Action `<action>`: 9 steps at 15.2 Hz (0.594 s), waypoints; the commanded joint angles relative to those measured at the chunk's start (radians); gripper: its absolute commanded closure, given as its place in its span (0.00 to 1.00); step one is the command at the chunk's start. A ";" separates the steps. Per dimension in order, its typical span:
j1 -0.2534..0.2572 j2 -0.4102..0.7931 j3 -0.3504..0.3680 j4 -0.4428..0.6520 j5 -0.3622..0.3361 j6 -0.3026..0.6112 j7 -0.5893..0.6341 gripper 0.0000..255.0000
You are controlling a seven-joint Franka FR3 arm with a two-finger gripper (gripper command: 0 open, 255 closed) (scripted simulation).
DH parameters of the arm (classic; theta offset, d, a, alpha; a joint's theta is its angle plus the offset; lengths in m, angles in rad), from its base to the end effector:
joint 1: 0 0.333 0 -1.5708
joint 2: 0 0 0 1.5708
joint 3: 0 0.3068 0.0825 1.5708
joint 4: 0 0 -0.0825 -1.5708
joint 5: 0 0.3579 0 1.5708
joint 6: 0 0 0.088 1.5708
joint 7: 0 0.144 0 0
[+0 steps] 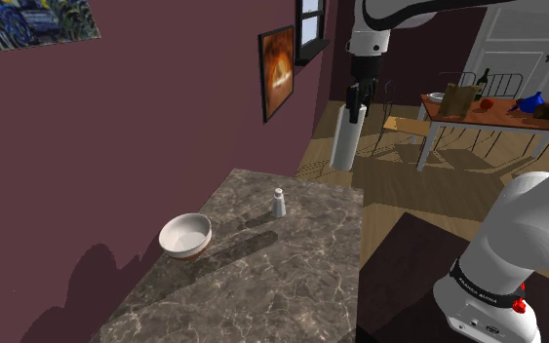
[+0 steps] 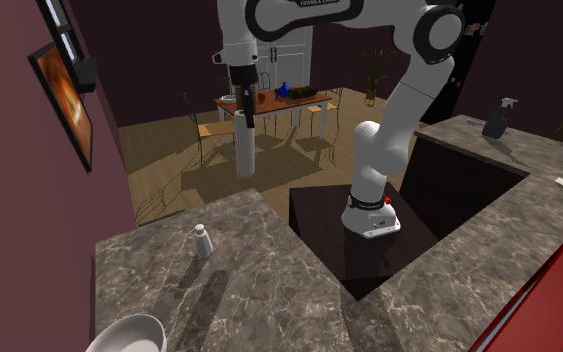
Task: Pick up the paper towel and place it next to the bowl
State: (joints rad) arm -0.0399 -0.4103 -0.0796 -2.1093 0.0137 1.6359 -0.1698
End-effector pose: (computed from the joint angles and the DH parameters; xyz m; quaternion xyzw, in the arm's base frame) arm 0.3947 -0.0493 0.5336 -0.9988 -0.0283 0.0286 0.0270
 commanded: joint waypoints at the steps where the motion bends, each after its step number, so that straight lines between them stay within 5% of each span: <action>1: 0.001 0.004 0.001 0.030 0.001 -0.027 0.001 1.00; 9: 0.002 0.025 0.001 0.157 0.002 -0.133 0.004 1.00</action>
State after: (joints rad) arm -0.0382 -0.3873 -0.0789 -1.9677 0.0159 1.5171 -0.1665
